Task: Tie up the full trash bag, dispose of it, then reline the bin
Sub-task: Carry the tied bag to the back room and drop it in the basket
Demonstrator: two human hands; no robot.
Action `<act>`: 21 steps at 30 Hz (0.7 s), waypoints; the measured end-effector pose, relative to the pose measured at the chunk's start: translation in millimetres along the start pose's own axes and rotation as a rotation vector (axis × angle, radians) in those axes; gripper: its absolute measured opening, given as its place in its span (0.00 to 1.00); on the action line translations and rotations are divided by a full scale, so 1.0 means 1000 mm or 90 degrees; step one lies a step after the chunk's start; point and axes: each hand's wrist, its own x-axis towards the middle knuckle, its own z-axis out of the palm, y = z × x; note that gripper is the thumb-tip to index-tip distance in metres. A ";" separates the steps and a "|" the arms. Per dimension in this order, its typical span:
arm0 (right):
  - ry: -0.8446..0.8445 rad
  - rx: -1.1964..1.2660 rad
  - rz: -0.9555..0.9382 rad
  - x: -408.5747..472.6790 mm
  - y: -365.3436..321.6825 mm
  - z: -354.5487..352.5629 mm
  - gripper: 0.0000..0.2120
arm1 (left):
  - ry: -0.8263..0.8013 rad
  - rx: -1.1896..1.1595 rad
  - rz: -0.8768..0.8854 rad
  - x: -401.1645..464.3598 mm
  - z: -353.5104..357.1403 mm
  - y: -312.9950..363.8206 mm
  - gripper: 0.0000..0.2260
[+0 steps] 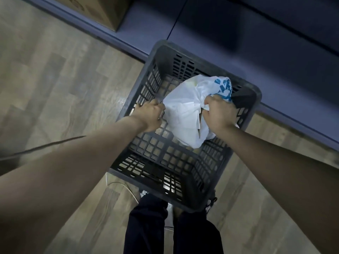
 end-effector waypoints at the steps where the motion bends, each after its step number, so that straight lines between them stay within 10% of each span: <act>1: -0.004 -0.001 0.000 -0.003 0.001 0.000 0.11 | -0.006 -0.008 -0.008 -0.001 0.001 0.002 0.22; 21: -0.037 0.053 0.069 -0.120 0.032 -0.131 0.23 | -0.017 0.104 0.018 -0.104 -0.053 0.115 0.21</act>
